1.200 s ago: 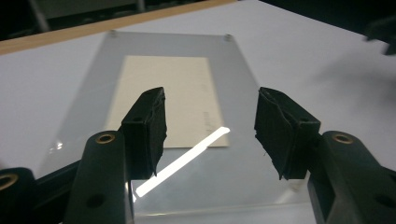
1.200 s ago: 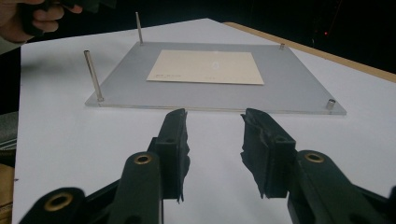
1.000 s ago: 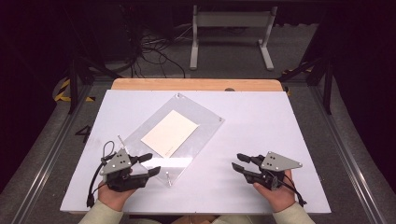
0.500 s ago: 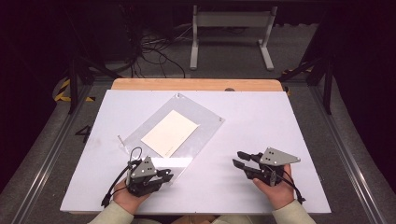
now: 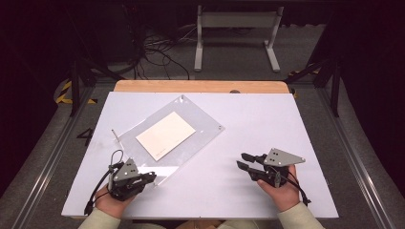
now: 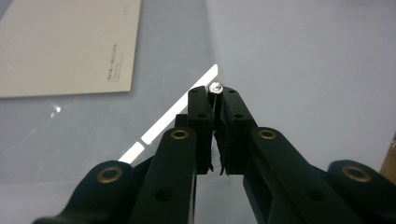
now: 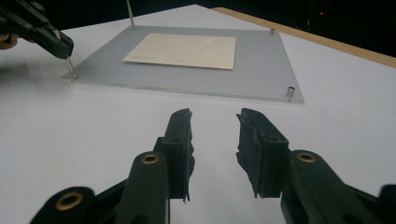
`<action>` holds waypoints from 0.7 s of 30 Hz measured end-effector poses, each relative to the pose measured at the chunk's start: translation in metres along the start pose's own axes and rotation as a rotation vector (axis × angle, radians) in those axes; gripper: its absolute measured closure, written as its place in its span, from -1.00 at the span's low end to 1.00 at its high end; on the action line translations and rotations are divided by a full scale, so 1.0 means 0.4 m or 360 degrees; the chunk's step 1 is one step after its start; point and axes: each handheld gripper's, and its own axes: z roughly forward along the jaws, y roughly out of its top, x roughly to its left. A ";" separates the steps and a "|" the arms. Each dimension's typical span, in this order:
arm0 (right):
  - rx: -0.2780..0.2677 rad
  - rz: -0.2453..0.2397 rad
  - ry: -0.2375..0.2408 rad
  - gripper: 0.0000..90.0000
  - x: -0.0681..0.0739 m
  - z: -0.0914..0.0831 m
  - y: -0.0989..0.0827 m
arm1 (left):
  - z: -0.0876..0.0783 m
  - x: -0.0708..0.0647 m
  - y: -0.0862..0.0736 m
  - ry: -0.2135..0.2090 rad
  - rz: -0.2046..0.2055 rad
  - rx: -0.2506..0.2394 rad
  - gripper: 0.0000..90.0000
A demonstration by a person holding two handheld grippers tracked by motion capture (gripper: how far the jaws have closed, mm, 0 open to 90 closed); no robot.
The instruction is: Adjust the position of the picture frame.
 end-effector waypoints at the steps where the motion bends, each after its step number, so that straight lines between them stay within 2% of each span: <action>1: 0.0009 -0.0001 0.0007 0.43 0.000 0.005 0.002 | -0.006 0.008 -0.006 0.0015 -0.0016 -0.0005 0.88; 2: 0.0044 -0.0002 0.0022 0.46 0.000 0.014 0.007 | -0.017 0.019 -0.014 0.0048 -0.0060 -0.0012 0.88; 4: 0.0115 0.0031 0.0037 0.55 -0.003 0.024 0.016 | -0.021 0.029 -0.022 0.0049 -0.0092 -0.0019 0.88; 5: 0.0170 0.0049 0.0040 0.61 -0.007 0.030 0.023 | -0.020 0.032 -0.025 0.0043 -0.0094 -0.0022 0.88; 6: 0.0170 0.0049 0.0040 0.61 -0.007 0.030 0.023 | -0.020 0.032 -0.025 0.0043 -0.0094 -0.0022 0.87; 7: 0.0218 0.0055 0.0034 0.67 -0.010 0.037 0.031 | -0.019 0.030 -0.026 0.0050 -0.0089 -0.0017 0.87; 9: 0.0285 0.0027 0.0004 0.77 -0.023 0.056 0.055 | -0.018 0.026 -0.025 0.0059 -0.0093 -0.0027 0.86; 10: 0.0326 0.0008 -0.0001 0.79 -0.035 0.078 0.076 | -0.018 0.029 -0.025 0.0035 -0.0092 -0.0039 0.80; 12: 0.0340 -0.0008 -0.0002 0.79 -0.042 0.091 0.088 | -0.017 0.030 -0.027 0.0010 -0.0106 -0.0059 0.74; 14: 0.0360 -0.0043 0.0011 0.75 -0.059 0.124 0.114 | -0.015 0.032 -0.025 -0.0009 -0.0112 -0.0069 0.55; 15: 0.0387 -0.0039 0.0024 0.73 -0.074 0.149 0.134 | -0.013 0.034 -0.026 -0.0025 -0.0127 -0.0090 0.32; 16: 0.0387 -0.0039 0.0024 0.73 -0.074 0.149 0.134 | -0.013 0.034 -0.026 -0.0025 -0.0127 -0.0090 0.27; 17: 0.0437 -0.0032 0.0032 0.73 -0.093 0.177 0.154 | -0.015 0.037 -0.026 -0.0030 -0.0134 -0.0100 0.23; 19: 0.0455 -0.0035 0.0041 0.72 -0.102 0.191 0.163 | -0.015 0.038 -0.027 -0.0029 -0.0138 -0.0111 0.19; 21: 0.0544 -0.0042 0.0021 0.73 -0.121 0.222 0.180 | -0.017 0.038 -0.027 -0.0034 -0.0149 -0.0124 0.18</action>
